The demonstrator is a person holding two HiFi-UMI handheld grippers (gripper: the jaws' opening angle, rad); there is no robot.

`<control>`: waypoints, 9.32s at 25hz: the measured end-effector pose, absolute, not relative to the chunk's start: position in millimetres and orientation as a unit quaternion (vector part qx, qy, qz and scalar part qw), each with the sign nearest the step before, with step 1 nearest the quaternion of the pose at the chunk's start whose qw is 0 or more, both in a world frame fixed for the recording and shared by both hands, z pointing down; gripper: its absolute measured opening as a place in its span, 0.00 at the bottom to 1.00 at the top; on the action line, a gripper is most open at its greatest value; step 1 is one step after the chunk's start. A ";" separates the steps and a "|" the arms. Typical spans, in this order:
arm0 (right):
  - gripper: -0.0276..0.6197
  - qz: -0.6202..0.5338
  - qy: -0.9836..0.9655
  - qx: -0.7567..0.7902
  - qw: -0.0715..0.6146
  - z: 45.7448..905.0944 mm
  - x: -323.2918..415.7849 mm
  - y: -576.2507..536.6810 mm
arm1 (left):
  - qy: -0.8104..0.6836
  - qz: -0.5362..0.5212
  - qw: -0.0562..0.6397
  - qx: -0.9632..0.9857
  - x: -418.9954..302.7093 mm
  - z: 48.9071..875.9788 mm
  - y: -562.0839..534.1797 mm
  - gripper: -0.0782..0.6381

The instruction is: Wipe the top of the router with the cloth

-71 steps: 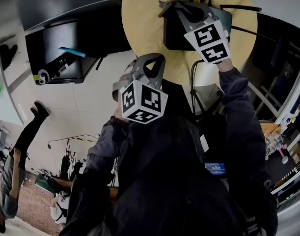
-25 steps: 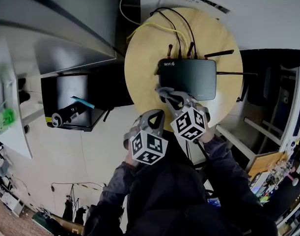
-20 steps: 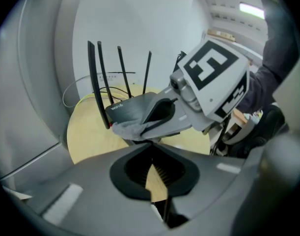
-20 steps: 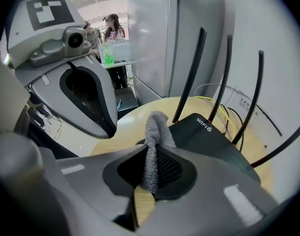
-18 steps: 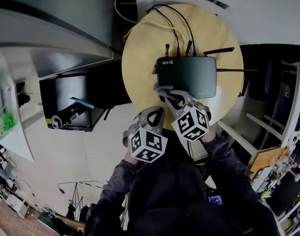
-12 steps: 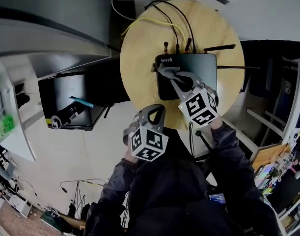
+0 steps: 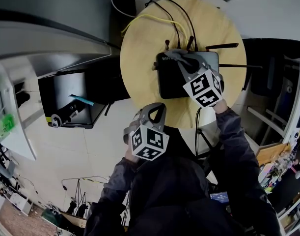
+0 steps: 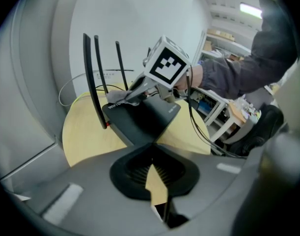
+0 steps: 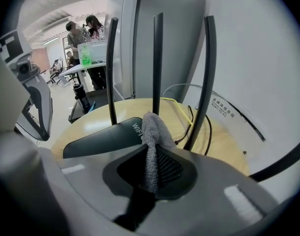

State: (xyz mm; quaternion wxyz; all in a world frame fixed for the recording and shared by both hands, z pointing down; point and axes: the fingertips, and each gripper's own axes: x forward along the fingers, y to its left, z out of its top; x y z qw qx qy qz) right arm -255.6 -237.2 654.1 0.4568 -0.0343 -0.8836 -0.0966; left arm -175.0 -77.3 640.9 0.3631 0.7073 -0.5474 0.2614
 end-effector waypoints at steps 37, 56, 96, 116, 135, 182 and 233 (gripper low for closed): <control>0.09 -0.074 -0.890 -0.021 0.450 642.5 -179.7 -200.1 | -0.541 0.269 0.360 0.711 -158.3 646.1 -70.3 0.11; 0.09 -0.074 -0.883 -0.002 0.463 657.4 -195.4 -259.6 | -0.544 0.269 0.367 0.705 -156.7 649.8 -67.8 0.11; 0.09 -0.075 -0.884 0.078 0.455 656.8 -163.8 -326.0 | -0.538 0.269 0.381 0.703 -144.6 661.5 -58.5 0.11; 0.09 -0.046 -0.873 0.054 0.482 656.7 -77.5 -238.2 | -0.530 0.269 0.385 0.706 -139.0 663.4 -59.2 0.11; 0.09 -0.041 -0.878 0.106 0.465 653.1 -118.0 -328.1 | -0.529 0.273 0.382 0.707 -139.1 660.2 -50.9 0.11; 0.09 0.176 -0.902 0.013 0.394 686.4 -184.9 -75.0 | -0.522 0.276 0.386 0.709 -149.8 663.1 -36.2 0.11; 0.09 0.092 -0.920 0.095 0.369 616.9 -67.5 -164.3 | -0.497 0.293 0.369 0.728 -133.3 658.9 -52.8 0.11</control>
